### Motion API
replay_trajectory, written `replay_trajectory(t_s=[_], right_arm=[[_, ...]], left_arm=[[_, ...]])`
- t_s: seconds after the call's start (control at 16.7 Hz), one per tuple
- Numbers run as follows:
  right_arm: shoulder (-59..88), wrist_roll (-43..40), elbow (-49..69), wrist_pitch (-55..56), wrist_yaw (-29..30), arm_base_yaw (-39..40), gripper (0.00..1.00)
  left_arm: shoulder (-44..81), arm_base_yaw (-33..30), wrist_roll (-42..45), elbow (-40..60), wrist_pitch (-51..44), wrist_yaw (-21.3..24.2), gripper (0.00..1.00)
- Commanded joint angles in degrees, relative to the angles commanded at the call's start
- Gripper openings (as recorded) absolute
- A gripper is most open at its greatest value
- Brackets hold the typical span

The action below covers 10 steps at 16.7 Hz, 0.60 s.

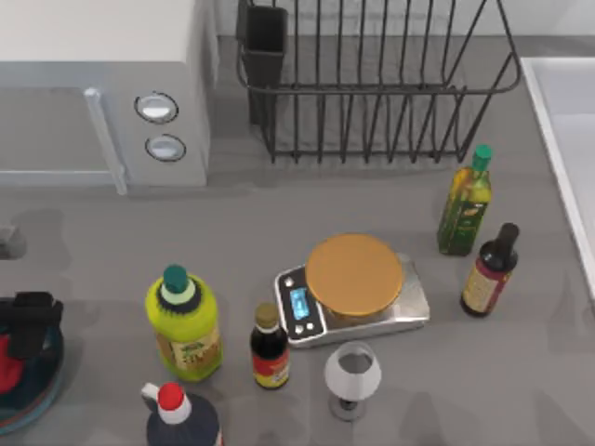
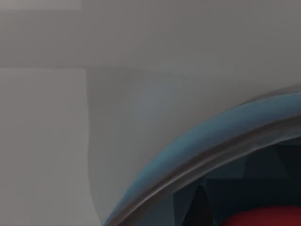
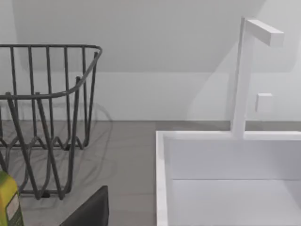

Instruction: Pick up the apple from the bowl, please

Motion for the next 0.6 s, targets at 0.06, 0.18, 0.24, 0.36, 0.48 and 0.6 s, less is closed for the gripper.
replay_trajectory(t_s=[0.06, 0.18, 0.24, 0.36, 0.48, 0.6], right_arm=[[0.0, 0.0, 0.0, 0.0, 0.0, 0.0, 1.0], [0.0, 0.0, 0.0, 0.0, 0.0, 0.0, 1.0], [0.0, 0.0, 0.0, 0.0, 0.0, 0.0, 1.0], [0.0, 0.0, 0.0, 0.0, 0.0, 0.0, 1.0], [0.0, 0.0, 0.0, 0.0, 0.0, 0.0, 1.0], [0.0, 0.0, 0.0, 0.0, 0.0, 0.0, 1.0]], left_arm=[[0.0, 0.0, 0.0, 0.0, 0.0, 0.0, 0.1], [0.0, 0.0, 0.0, 0.0, 0.0, 0.0, 0.0], [0.0, 0.0, 0.0, 0.0, 0.0, 0.0, 0.0], [0.0, 0.0, 0.0, 0.0, 0.0, 0.0, 0.0], [0.0, 0.0, 0.0, 0.0, 0.0, 0.0, 0.0], [0.0, 0.0, 0.0, 0.0, 0.0, 0.0, 0.0]])
